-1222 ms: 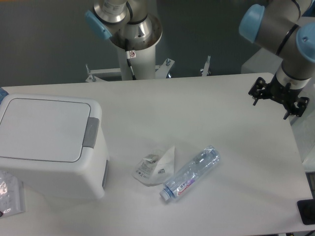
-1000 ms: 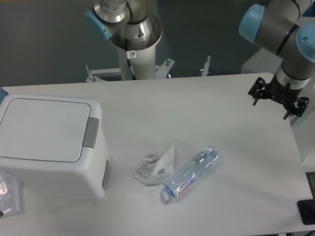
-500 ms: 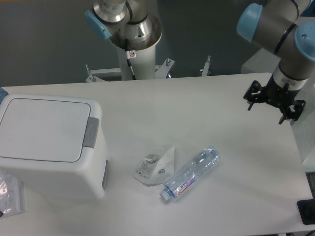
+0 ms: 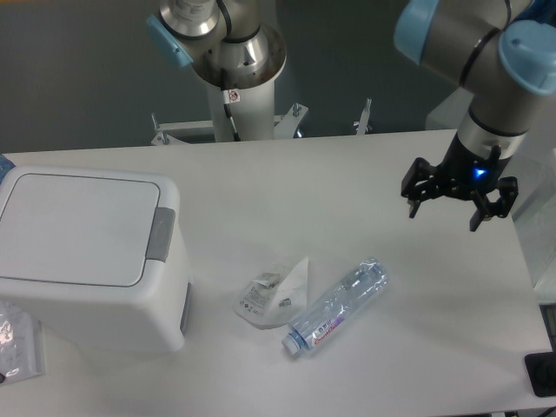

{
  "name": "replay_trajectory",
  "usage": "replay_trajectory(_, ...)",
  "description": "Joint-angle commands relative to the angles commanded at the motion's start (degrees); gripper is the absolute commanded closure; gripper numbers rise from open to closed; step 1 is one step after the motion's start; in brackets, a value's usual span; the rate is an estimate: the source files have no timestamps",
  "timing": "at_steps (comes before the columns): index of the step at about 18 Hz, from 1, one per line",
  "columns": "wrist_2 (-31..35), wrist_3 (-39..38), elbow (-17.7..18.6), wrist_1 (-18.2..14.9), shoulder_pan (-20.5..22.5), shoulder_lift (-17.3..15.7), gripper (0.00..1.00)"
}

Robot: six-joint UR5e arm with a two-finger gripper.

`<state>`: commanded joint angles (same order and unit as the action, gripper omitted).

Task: Open the trash can
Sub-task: 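Move the gripper across the table to the trash can lid edge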

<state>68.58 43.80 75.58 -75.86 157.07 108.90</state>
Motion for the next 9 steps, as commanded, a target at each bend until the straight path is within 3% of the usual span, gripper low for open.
replay_trajectory(2,-4.3,-3.2,0.2,1.8,-1.7,-0.8,0.0)
replay_trajectory(6,-6.3,-6.3,0.3,4.2,-7.6,-1.4,0.0)
replay_trajectory(9,-7.9,-6.4,1.3,4.3,-9.1,-1.9,0.0)
